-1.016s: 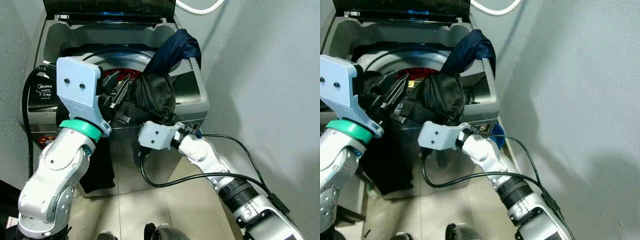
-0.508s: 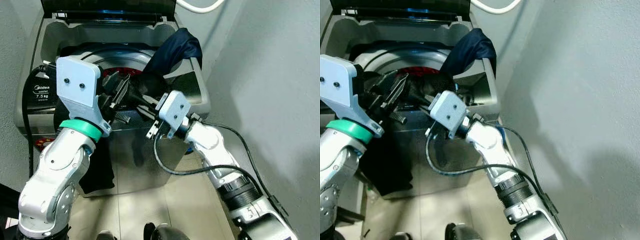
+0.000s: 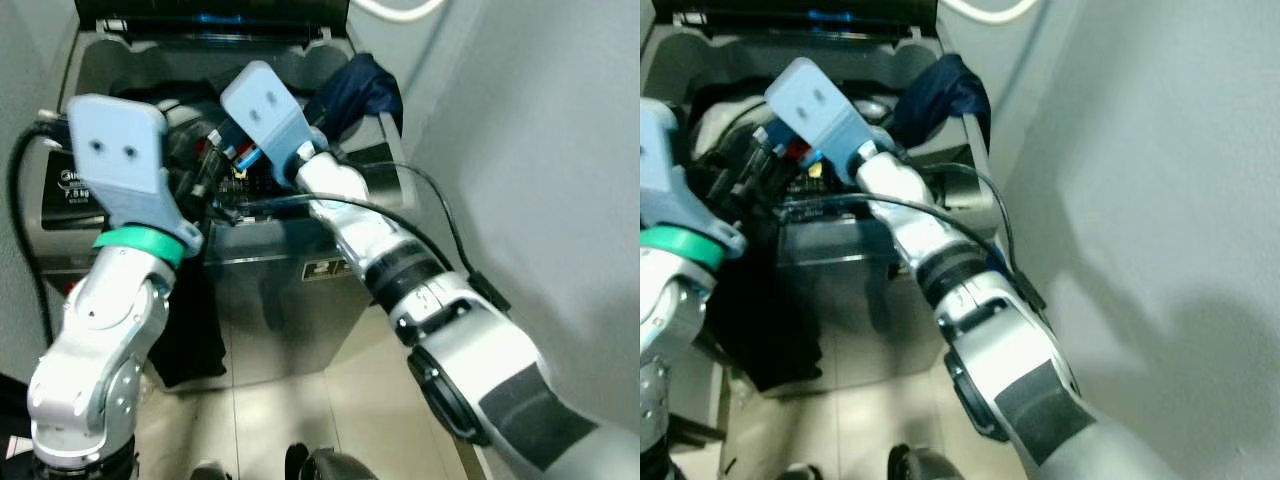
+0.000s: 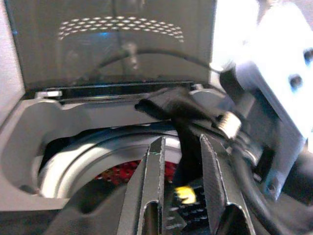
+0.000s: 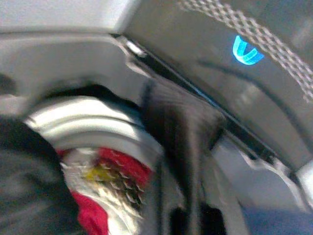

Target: Clothes washing

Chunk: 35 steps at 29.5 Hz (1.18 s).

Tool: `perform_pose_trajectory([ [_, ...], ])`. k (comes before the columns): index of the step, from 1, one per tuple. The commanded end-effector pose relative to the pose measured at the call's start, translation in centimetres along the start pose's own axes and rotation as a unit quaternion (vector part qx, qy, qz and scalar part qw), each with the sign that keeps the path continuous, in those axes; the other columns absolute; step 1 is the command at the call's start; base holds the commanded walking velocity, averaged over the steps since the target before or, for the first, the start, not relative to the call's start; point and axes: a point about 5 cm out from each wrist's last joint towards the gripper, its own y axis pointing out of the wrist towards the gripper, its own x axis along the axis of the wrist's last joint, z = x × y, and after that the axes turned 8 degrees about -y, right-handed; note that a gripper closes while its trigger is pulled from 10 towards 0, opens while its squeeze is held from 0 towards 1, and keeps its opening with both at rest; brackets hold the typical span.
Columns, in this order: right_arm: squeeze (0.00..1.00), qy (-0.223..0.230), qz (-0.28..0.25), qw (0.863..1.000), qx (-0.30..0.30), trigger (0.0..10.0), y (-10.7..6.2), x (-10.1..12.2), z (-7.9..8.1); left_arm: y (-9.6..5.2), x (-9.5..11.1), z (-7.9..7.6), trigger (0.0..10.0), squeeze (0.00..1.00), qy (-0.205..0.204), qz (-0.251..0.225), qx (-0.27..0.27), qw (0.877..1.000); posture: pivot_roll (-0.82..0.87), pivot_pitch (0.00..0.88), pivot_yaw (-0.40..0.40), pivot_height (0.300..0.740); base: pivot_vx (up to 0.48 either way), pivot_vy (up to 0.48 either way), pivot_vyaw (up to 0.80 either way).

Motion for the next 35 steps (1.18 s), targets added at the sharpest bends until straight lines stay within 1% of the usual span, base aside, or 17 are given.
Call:
perform_pose_trajectory([
  [1, 0.05, -0.001, 0.028, 1.000, -0.013, 10.0, 0.1, -0.3, 0.8, -0.3, 0.1, -1.6, 10.0, 0.00, -0.007, -0.001, -0.044, 0.999, 0.20, 0.071, -0.080, 0.740, 0.000, 0.000, 0.00],
  [3, 0.05, 0.002, 0.036, 0.999, -0.029, 10.0, 0.1, -0.5, 0.6, -0.4, 0.1, -1.6, 10.0, 0.00, -0.008, 0.000, -0.043, 0.999, 0.20, 0.071, -0.080, 0.740, 0.000, 0.000, 0.00],
  [4, 1.00, 0.003, 0.043, 0.998, -0.042, 10.0, 0.0, -0.7, 0.3, -0.4, 0.0, -1.6, 10.0, 0.00, -0.008, 0.000, -0.043, 0.999, 0.19, 0.072, -0.080, 0.740, 0.000, 0.000, 0.00],
  [12, 1.00, 0.011, 0.081, 0.996, -0.025, 10.0, -0.3, -2.8, -0.8, -0.1, -0.3, -1.8, 10.0, 0.00, -0.015, 0.005, -0.050, 0.999, 0.17, 0.071, -0.062, 0.740, 0.000, 0.000, 0.00],
  [13, 0.10, 0.014, 0.087, 0.996, -0.017, 10.0, -0.3, -2.9, -0.9, 0.0, -0.3, -1.8, 10.0, 0.00, -0.015, 0.006, -0.050, 0.999, 0.17, 0.071, -0.058, 0.740, 0.000, 0.000, 0.00],
  [14, 0.00, 0.034, 0.092, 0.995, -0.011, 10.0, -0.3, -3.2, -1.1, 0.0, -0.3, -1.8, 10.0, 0.00, -0.015, 0.007, -0.052, 0.999, 0.16, 0.070, -0.055, 0.740, 0.000, 0.000, 0.00],
  [17, 0.00, 0.063, 0.098, 0.993, -0.004, 10.0, -0.4, -3.5, -1.4, 0.0, -0.4, -1.9, 10.0, 0.00, -0.015, 0.009, -0.054, 0.998, 0.16, 0.071, -0.052, 0.740, 0.000, 0.000, 0.00],
  [18, 0.00, 0.102, 0.103, 0.989, 0.009, 10.0, -0.6, -3.9, -1.7, 0.0, -0.4, -1.9, 10.0, 0.00, -0.014, 0.010, -0.055, 0.998, 0.16, 0.072, -0.046, 0.740, 0.000, 0.000, 0.00],
  [20, 0.00, 0.126, 0.103, 0.987, 0.017, 10.0, -0.6, -4.1, -1.8, 0.0, -0.4, -1.9, 10.0, 0.00, -0.014, 0.011, -0.056, 0.998, 0.16, 0.072, -0.046, 0.740, 0.000, 0.000, 0.00],
  [22, 0.00, 0.170, 0.085, 0.981, 0.038, 10.0, -0.9, -4.3, -2.4, 0.0, -0.5, -1.8, 10.0, 0.00, -0.012, 0.012, -0.057, 0.998, 0.16, 0.072, -0.046, 0.740, 0.000, 0.000, 0.00],
  [25, 0.00, 0.199, 0.054, 0.978, 0.044, 10.0, -1.2, -4.3, -3.3, -0.1, -0.5, -1.8, 10.0, 0.00, -0.011, 0.014, -0.058, 0.998, 0.15, 0.075, -0.038, 0.740, 0.000, 0.000, 0.00],
  [28, 0.00, 0.294, -0.057, 0.954, 0.035, 10.0, -3.3, -4.2, -7.0, -0.2, -0.8, -1.8, 10.0, 0.00, -0.010, 0.020, -0.064, 0.998, 0.14, 0.075, -0.027, 0.740, 0.000, 0.000, 0.00],
  [30, 0.00, 0.300, -0.079, 0.950, 0.026, 10.0, -4.4, -4.4, -8.0, -0.2, -0.8, -1.8, 10.0, 0.00, -0.011, 0.022, -0.066, 0.998, 0.13, 0.077, -0.017, 0.740, 0.000, 0.000, 0.00],
  [32, 0.00, 0.300, -0.079, 0.950, 0.026, 10.0, -4.4, -4.4, -8.0, -0.2, -0.8, -1.8, 10.0, 0.00, -0.011, 0.022, -0.066, 0.998, 0.13, 0.077, -0.017, 0.740, 0.000, 0.000, 0.00],
  [33, 0.00, 0.297, -0.102, 0.949, -0.016, 10.0, -8.3, -5.6, -9.9, -0.2, -1.1, -1.8, 10.0, 0.00, -0.011, 0.030, -0.076, 0.997, 0.12, 0.078, 0.000, 0.740, 0.000, 0.000, 0.00],
  [34, 0.00, 0.296, -0.105, 0.949, -0.027, 10.0, -9.5, -5.9, -10.3, -0.2, -1.3, -1.8, 10.0, 0.00, -0.010, 0.033, -0.080, 0.996, 0.12, 0.078, 0.000, 0.740, 0.000, 0.000, 0.00],
  [35, 0.00, 0.296, -0.105, 0.949, -0.027, 10.0, -9.5, -5.9, -10.3, -0.2, -1.3, -1.8, 10.0, 0.00, -0.010, 0.033, -0.080, 0.996, 0.12, 0.078, 0.000, 0.740, 0.000, 0.000, 0.00],
])
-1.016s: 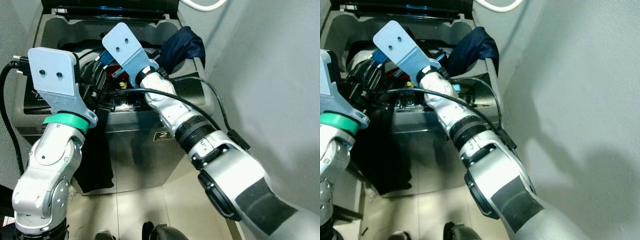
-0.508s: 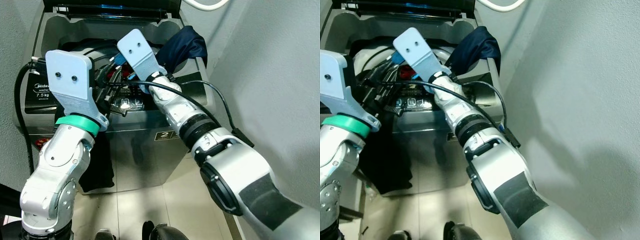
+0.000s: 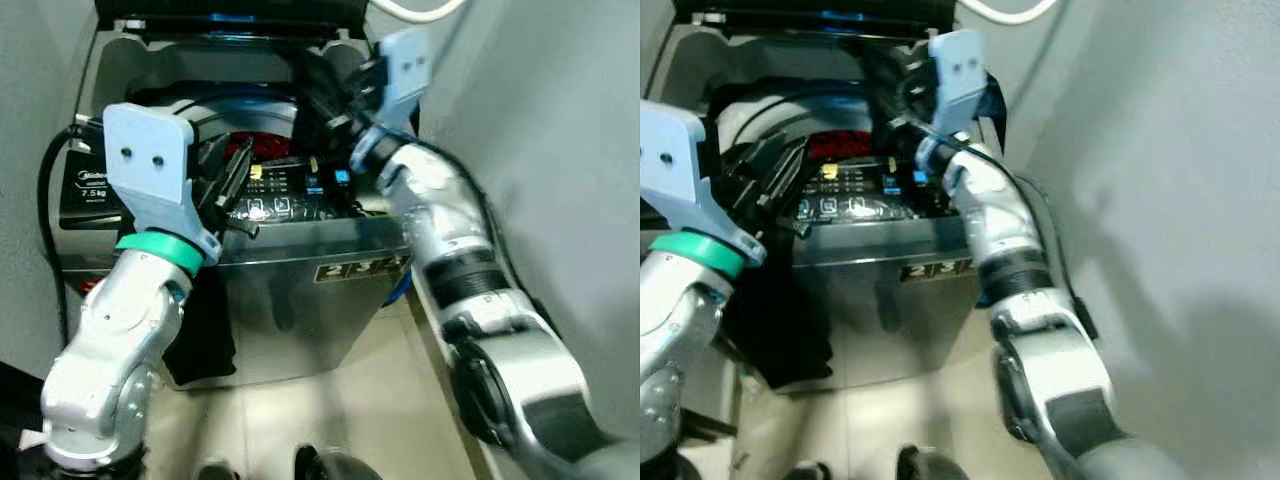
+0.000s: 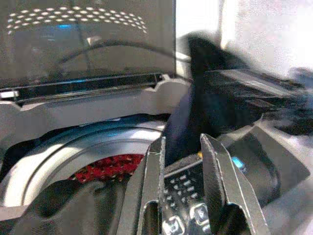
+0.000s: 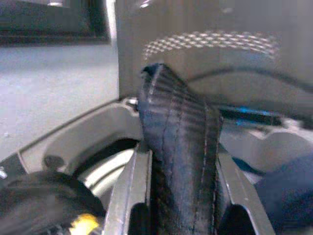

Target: Clothes washing

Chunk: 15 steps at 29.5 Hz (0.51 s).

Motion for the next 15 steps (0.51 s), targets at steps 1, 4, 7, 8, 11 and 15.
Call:
perform_pose_trajectory([
  [1, 0.00, 0.005, -0.018, 1.000, 0.002, 10.0, 0.1, 1.0, 0.0, 0.0, -0.3, -0.2, 10.0, 0.00, -0.004, 0.004, -0.010, 1.000, 0.12, 0.078, 0.000, 0.740, 0.000, 0.000, 0.00],
  [4, 0.00, -0.029, -0.030, 0.998, -0.043, 10.0, -2.4, 1.0, -0.3, -0.1, -0.7, -0.2, 10.0, 0.00, 0.004, 0.015, -0.020, 1.000, 0.09, 0.077, 0.016, 0.740, 0.000, 0.000, 0.00],
  [7, 0.00, -0.108, -0.028, 0.981, -0.159, 10.0, -5.7, 0.2, -0.9, -0.5, -1.8, -0.3, 10.0, 0.00, 0.012, 0.041, -0.042, 0.998, 0.08, 0.070, 0.023, 0.740, 0.000, 0.000, 0.00],
  [8, 0.00, -0.119, -0.024, 0.976, -0.179, 10.0, -6.3, 0.0, -1.1, -0.6, -2.0, -0.3, 10.0, 0.00, 0.014, 0.046, -0.046, 0.998, 0.08, 0.070, 0.023, 0.740, 0.000, 0.000, 0.00],
  [11, 0.00, -0.113, -0.008, 0.977, -0.181, 10.0, -7.8, -0.8, -0.9, -1.0, -2.5, -0.2, 10.0, 0.00, 0.020, 0.056, -0.049, 0.997, 0.08, 0.064, 0.025, 0.740, 0.000, 0.000, 0.00],
  [15, 0.00, -0.099, -0.003, 0.990, -0.105, 10.0, -7.3, -0.6, 0.9, -1.1, -2.8, 0.0, 10.0, 0.00, 0.023, 0.060, -0.045, 0.997, 0.08, 0.059, 0.018, 0.740, 0.000, 0.000, 0.00],
])
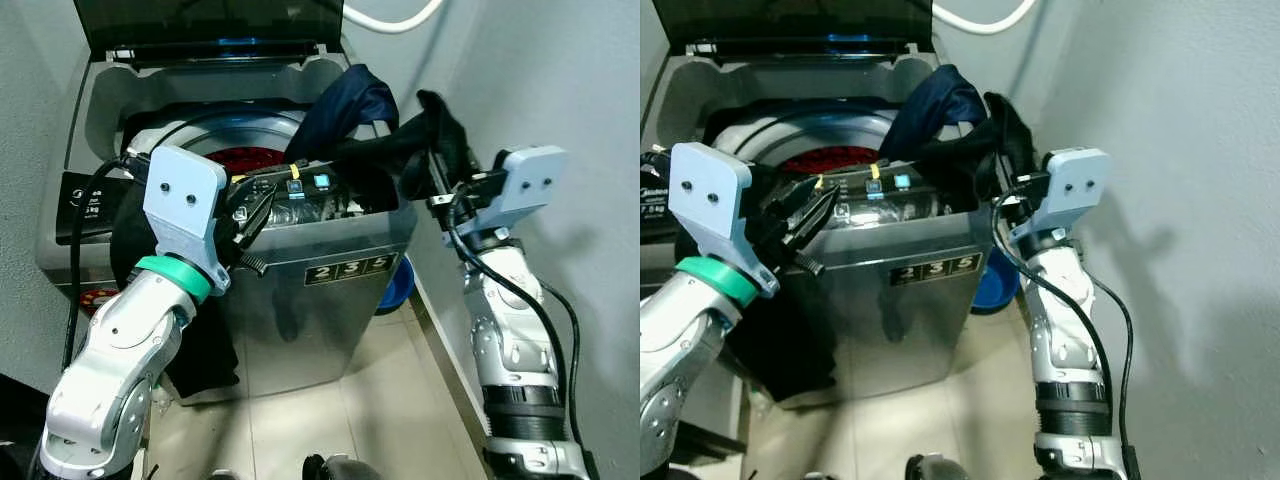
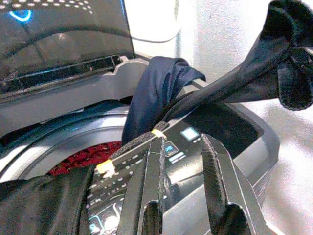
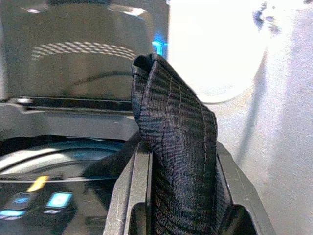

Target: Clothes washing

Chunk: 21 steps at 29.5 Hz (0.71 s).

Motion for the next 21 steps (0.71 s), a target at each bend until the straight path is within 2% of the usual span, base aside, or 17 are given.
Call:
perform_pose_trajectory([
  [1, 0.00, 0.008, -0.005, 0.999, 0.046, 10.0, 0.0, 0.6, 1.1, -0.1, -0.4, 0.0, 10.0, 0.00, 0.006, 0.006, 0.000, 1.000, 0.08, 0.059, 0.018, 0.740, 0.000, 0.000, 0.00],
  [2, 0.00, 0.014, -0.005, 0.995, 0.094, 10.0, 0.2, 0.9, 2.1, -0.1, -0.6, 0.0, 10.0, 0.00, 0.006, 0.007, 0.002, 1.000, 0.08, 0.058, 0.016, 0.740, 0.000, 0.000, 0.00],
  [4, 0.00, 0.001, -0.017, 0.973, 0.230, 10.0, 1.0, 1.9, 5.0, 0.0, -0.8, -0.2, 10.0, 0.00, 0.005, 0.005, 0.005, 1.000, 0.08, 0.054, 0.005, 0.740, 0.000, 0.000, 0.00],
  [5, 0.00, 0.001, -0.017, 0.973, 0.230, 10.0, 1.0, 1.9, 5.0, 0.0, -0.8, -0.2, 10.0, 0.00, 0.005, 0.005, 0.005, 1.000, 0.08, 0.054, 0.005, 0.740, 0.000, 0.000, 0.00],
  [6, 0.13, -0.003, -0.023, 0.966, 0.257, 10.0, 1.3, 2.1, 5.7, 0.0, -0.8, -0.2, 10.0, 0.00, 0.003, 0.004, 0.007, 1.000, 0.09, 0.053, -0.003, 0.740, 0.000, 0.000, 0.00],
  [7, 0.13, -0.003, -0.023, 0.966, 0.257, 10.0, 1.3, 2.1, 5.7, 0.0, -0.8, -0.2, 10.0, 0.00, 0.003, 0.004, 0.007, 1.000, 0.09, 0.053, -0.003, 0.740, 0.000, 0.000, 0.00],
  [8, 1.00, 0.004, -0.027, 0.962, 0.272, 10.0, 1.6, 2.3, 6.5, 0.0, -0.8, -0.3, 10.0, 0.00, 0.003, 0.002, 0.008, 1.000, 0.09, 0.053, -0.012, 0.740, 0.000, 0.000, 0.00],
  [9, 1.00, 0.013, -0.032, 0.958, 0.284, 10.0, 1.9, 2.4, 7.1, -0.1, -0.9, -0.4, 10.0, 0.00, 0.003, 0.001, 0.010, 1.000, 0.10, 0.053, -0.014, 0.740, 0.000, 0.000, 0.00],
  [11, 1.00, 0.013, -0.032, 0.958, 0.284, 10.0, 1.9, 2.4, 7.1, -0.1, -0.9, -0.4, 10.0, 0.00, 0.003, 0.001, 0.010, 1.000, 0.10, 0.053, -0.014, 0.740, 0.000, 0.000, 0.00],
  [12, 1.00, 0.030, -0.036, 0.956, 0.289, 10.0, 2.2, 2.6, 7.8, -0.2, -0.8, -0.3, 10.0, 0.00, 0.004, -0.002, 0.015, 1.000, 0.11, 0.055, -0.023, 0.740, 0.000, 0.000, 0.00],
  [21, 1.00, 0.055, -0.020, 0.960, 0.274, 10.0, 1.9, 2.6, 7.2, -0.2, -1.0, -0.2, 10.0, 0.00, 0.004, -0.003, 0.017, 1.000, 0.09, 0.061, -0.014, 0.740, 0.000, 0.000, 0.00],
])
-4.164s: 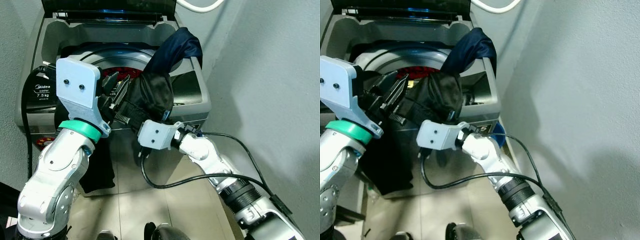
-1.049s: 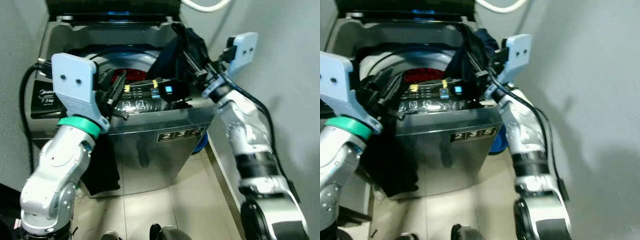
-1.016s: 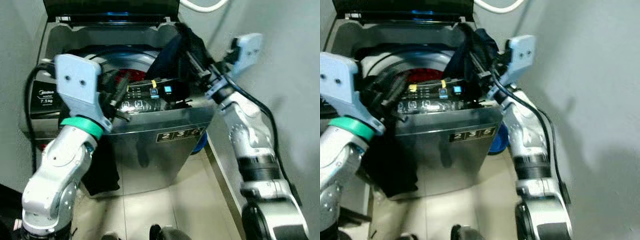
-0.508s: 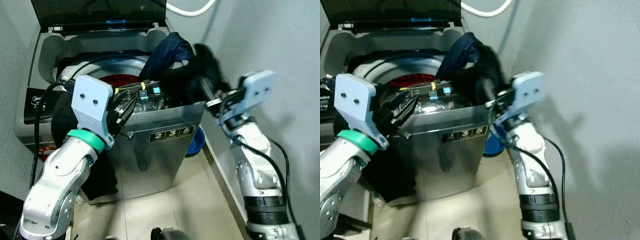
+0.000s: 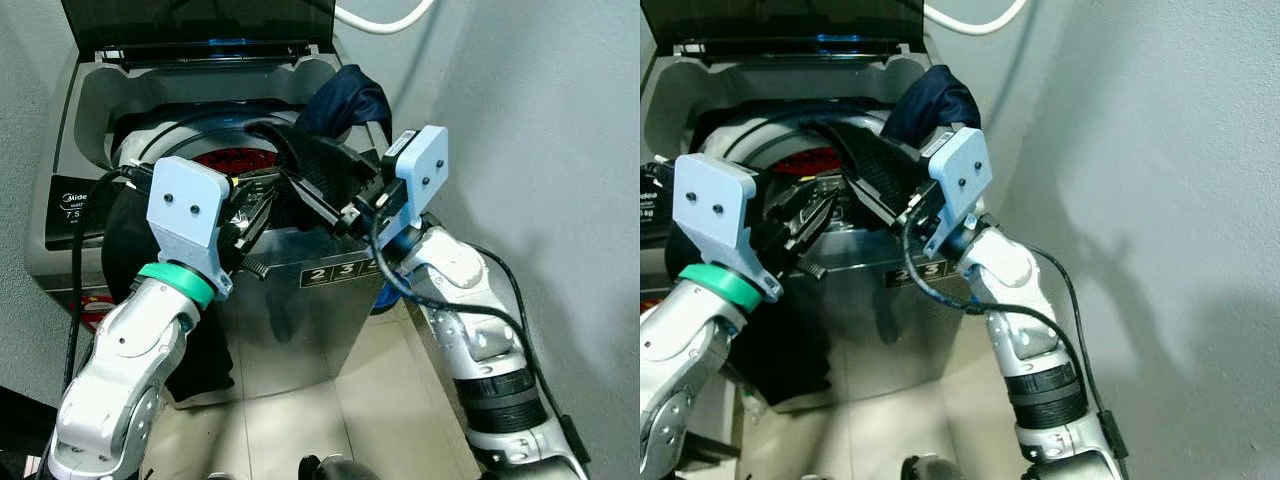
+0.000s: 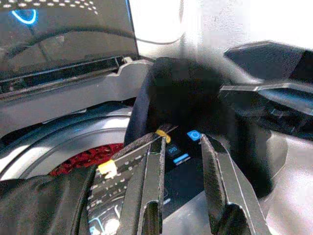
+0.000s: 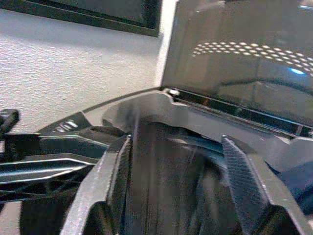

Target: Clothes washing

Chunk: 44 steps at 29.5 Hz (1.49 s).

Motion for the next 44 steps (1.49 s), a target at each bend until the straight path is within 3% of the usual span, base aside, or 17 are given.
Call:
perform_pose_trajectory([
  [1, 1.00, 0.010, 0.002, 1.000, 0.000, 10.0, -0.3, 0.0, 0.1, 0.0, -0.3, -0.1, 10.0, 0.00, 0.001, 0.004, -0.001, 1.000, 0.09, 0.061, -0.013, 0.740, 0.000, 0.000, 0.00],
  [6, 1.00, 0.025, 0.036, 0.999, 0.031, 10.0, -1.0, -0.6, 0.2, 0.2, -0.3, -0.1, 10.0, 0.00, 0.001, 0.003, -0.001, 1.000, 0.09, 0.062, -0.013, 0.740, 0.000, 0.000, 0.00],
  [7, 0.00, 0.008, 0.057, 0.996, 0.074, 10.0, -1.7, -1.0, 0.5, 0.2, -0.3, -0.1, 10.0, 0.00, 0.001, 0.003, -0.001, 1.000, 0.09, 0.062, -0.013, 0.740, 0.000, 0.000, 0.00],
  [9, 0.00, 0.000, 0.070, 0.993, 0.097, 10.0, -2.3, -1.2, 0.3, 0.2, -0.3, -0.1, 10.0, 0.00, 0.001, 0.003, -0.001, 1.000, 0.09, 0.063, -0.015, 0.740, 0.000, 0.000, 0.00],
  [11, 0.00, -0.010, 0.077, 0.994, 0.075, 10.0, -2.7, -1.4, -0.7, 0.1, -0.3, 0.0, 10.0, 0.00, 0.002, 0.003, -0.001, 1.000, 0.10, 0.063, -0.018, 0.740, 0.000, 0.000, 0.00],
  [12, 0.00, -0.018, 0.082, 0.996, 0.029, 10.0, -3.2, -1.6, -2.0, 0.0, -0.4, 0.0, 10.0, 0.00, 0.005, 0.005, 0.000, 1.000, 0.10, 0.063, -0.018, 0.740, 0.000, 0.000, 0.00],
  [13, 0.00, -0.018, 0.082, 0.996, 0.029, 10.0, -3.2, -1.6, -2.0, 0.0, -0.4, 0.0, 10.0, 0.00, 0.005, 0.005, 0.000, 1.000, 0.10, 0.063, -0.018, 0.740, 0.000, 0.000, 0.00],
  [14, 0.00, -0.023, 0.088, 0.995, -0.038, 10.0, -4.1, -2.0, -3.3, -0.3, -0.5, 0.1, 10.0, 0.00, 0.013, 0.009, -0.001, 1.000, 0.10, 0.060, -0.020, 0.740, 0.000, 0.000, 0.00],
  [15, 0.00, -0.023, 0.088, 0.995, -0.038, 10.0, -4.1, -2.0, -3.3, -0.3, -0.5, 0.1, 10.0, 0.00, 0.013, 0.009, -0.001, 1.000, 0.10, 0.060, -0.020, 0.740, 0.000, 0.000, 0.00],
  [16, 0.00, -0.038, 0.112, 0.977, -0.180, 10.0, -6.5, -3.2, -4.7, -1.1, -0.9, 0.3, 10.0, 0.00, 0.020, 0.024, -0.005, 1.000, 0.10, 0.056, -0.013, 0.740, 0.000, 0.000, 0.00],
  [17, 0.00, -0.042, 0.130, 0.963, -0.232, 10.0, -7.9, -4.0, -4.8, -1.5, -1.1, 0.4, 10.0, 0.00, 0.022, 0.031, -0.007, 0.999, 0.10, 0.055, -0.011, 0.740, 0.000, 0.000, 0.00],
  [21, 0.00, -0.045, 0.186, 0.931, -0.312, 10.0, -11.3, -6.1, -4.4, -2.3, -1.7, 0.4, 10.0, 0.00, 0.015, 0.056, -0.024, 0.998, 0.10, 0.049, 0.001, 0.740, 0.000, 0.000, 0.00],
  [26, 0.00, -0.051, 0.256, 0.906, -0.333, 10.0, -14.3, -8.8, -4.1, -3.2, -2.7, -0.1, 10.0, 0.00, -0.021, 0.095, -0.062, 0.993, 0.09, 0.041, 0.010, 0.740, 0.000, 0.000, 0.00],
  [32, 0.00, -0.048, 0.288, 0.896, -0.333, 10.0, -15.3, -10.7, -4.0, -4.3, -3.8, 0.0, 10.0, 0.00, -0.060, 0.123, -0.050, 0.989, 0.10, 0.037, 0.013, 0.740, 0.000, 0.000, 0.00],
  [35, 0.00, -0.051, 0.298, 0.893, -0.334, 10.0, -15.4, -11.4, -3.7, -5.1, -5.0, 1.2, 10.0, 0.00, -0.075, 0.140, 0.003, 0.987, 0.11, 0.037, 0.012, 0.740, 0.000, 0.000, 0.00],
  [38, 0.00, -0.042, 0.324, 0.889, -0.321, 10.0, -15.4, -13.0, -2.9, -6.2, -8.4, 4.9, 10.0, 0.00, -0.068, 0.178, 0.125, 0.974, 0.12, 0.037, 0.002, 0.740, 0.000, 0.000, 0.00],
  [44, 0.00, -0.047, 0.341, 0.885, -0.315, 10.0, -15.7, -14.1, -2.5, -6.7, -10.8, 7.4, 10.0, 0.00, -0.073, 0.214, 0.186, 0.956, 0.11, 0.039, 0.006, 0.740, 0.000, 0.000, 0.00],
])
